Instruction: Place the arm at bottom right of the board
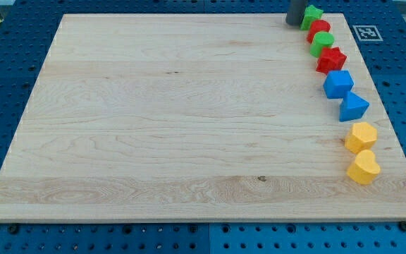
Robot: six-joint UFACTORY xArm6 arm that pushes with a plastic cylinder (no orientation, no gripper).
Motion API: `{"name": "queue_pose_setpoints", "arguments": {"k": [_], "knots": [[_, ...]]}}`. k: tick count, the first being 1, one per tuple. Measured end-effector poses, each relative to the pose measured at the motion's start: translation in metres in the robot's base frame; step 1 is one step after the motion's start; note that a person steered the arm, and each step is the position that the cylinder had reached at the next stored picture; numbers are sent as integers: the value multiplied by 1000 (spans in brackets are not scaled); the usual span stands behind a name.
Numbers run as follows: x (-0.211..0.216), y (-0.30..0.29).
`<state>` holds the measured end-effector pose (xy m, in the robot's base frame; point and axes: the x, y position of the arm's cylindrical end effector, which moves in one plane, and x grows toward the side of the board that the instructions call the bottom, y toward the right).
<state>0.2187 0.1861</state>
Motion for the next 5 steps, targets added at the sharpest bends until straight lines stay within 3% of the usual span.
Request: {"name": "queue_pose_setpoints", "arguments": {"k": [3,5], "knots": [[0,22],[-26,-63]]}}
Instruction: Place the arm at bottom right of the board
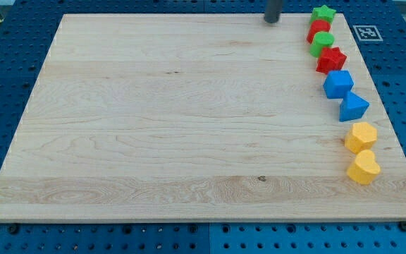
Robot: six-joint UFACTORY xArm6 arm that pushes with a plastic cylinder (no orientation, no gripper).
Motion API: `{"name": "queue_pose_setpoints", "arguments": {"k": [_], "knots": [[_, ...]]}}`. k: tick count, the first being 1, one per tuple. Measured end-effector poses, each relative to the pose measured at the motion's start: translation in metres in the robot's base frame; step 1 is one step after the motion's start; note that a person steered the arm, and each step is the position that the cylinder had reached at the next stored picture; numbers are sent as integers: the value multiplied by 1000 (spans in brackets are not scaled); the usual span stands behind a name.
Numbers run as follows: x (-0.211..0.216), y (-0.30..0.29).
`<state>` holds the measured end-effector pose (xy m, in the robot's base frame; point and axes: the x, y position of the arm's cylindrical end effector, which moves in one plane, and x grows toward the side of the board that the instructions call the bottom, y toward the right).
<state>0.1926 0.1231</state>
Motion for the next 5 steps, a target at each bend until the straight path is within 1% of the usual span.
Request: {"name": "queue_pose_setpoints", "arguments": {"k": [1,2,3,4,5], "knots": [[-1,0],[-1,20],[3,27],[60,-56],[180,-87]]}}
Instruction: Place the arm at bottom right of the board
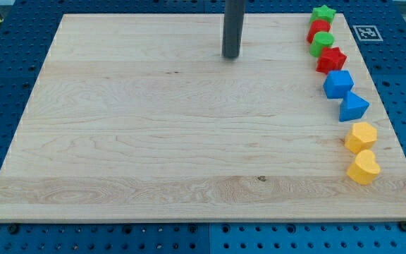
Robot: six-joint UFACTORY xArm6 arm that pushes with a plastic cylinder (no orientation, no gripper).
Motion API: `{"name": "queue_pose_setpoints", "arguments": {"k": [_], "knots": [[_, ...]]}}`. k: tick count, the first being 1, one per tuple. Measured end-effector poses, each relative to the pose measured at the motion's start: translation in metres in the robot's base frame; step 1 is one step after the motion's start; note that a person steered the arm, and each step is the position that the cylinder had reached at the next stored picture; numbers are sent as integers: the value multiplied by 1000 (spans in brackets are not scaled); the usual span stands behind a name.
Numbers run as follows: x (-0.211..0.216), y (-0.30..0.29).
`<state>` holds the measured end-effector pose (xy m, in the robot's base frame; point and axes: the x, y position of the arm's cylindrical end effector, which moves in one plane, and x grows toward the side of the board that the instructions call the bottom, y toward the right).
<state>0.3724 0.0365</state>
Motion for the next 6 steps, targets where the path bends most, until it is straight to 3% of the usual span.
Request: {"name": "queue_pose_setpoints", "arguments": {"k": [1,2,5,6], "knots": [[149,-4],[246,7],[246,164],[245,253]]}}
